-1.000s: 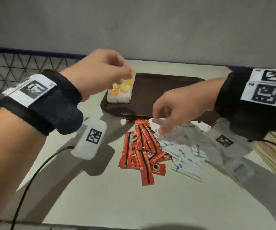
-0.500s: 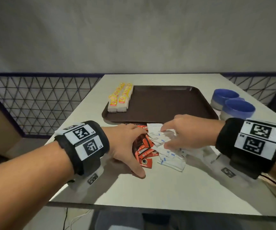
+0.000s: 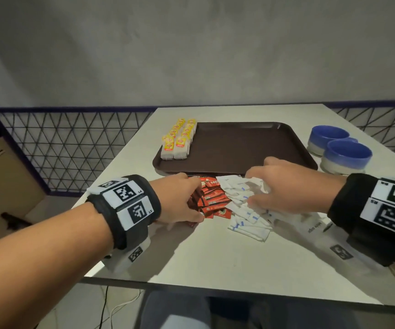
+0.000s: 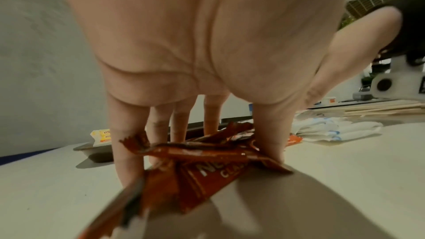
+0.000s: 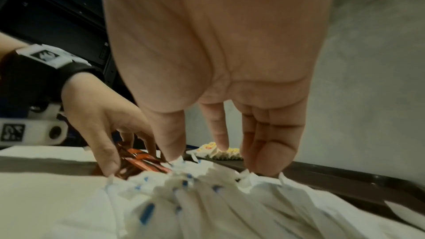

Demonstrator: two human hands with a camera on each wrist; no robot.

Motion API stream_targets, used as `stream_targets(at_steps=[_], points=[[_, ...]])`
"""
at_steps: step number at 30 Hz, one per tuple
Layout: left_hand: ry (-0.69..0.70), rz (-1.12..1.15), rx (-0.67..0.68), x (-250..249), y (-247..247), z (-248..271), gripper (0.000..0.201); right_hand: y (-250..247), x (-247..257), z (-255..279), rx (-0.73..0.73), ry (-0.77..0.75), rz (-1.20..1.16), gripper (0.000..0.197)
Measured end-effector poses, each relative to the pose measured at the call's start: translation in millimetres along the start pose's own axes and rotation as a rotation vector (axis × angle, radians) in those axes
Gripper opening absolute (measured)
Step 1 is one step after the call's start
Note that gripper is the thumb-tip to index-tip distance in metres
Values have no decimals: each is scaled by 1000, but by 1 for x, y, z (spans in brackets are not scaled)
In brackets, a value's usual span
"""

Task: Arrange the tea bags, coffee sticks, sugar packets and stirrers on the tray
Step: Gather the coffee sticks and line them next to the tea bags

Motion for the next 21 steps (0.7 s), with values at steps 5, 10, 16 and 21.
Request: stream_targets(at_steps=[5,10,16,21], points=[[-39,-46,0,1,-6,-6,74,-7,18,31,-27,-84,-165,46],[-3,3,44,0,-19,-9,88,30,29,65,68,-95,-342,34],[60,21,32,-13,-20,-27,87,66,25,75,80,-36,-453,22],[67,-8,36,-13,-11,-30,88,74,20,81,17,14,-730,6]])
Point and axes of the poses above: each hand's wrist, its own z-axis away from the middle knuckle, its own y-axis out of the palm, x = y × z, the point moved 4 cm from there along -z, towards the middle knuckle, and after that the axes turned 13 degrees about y, right-handed, at the moved point
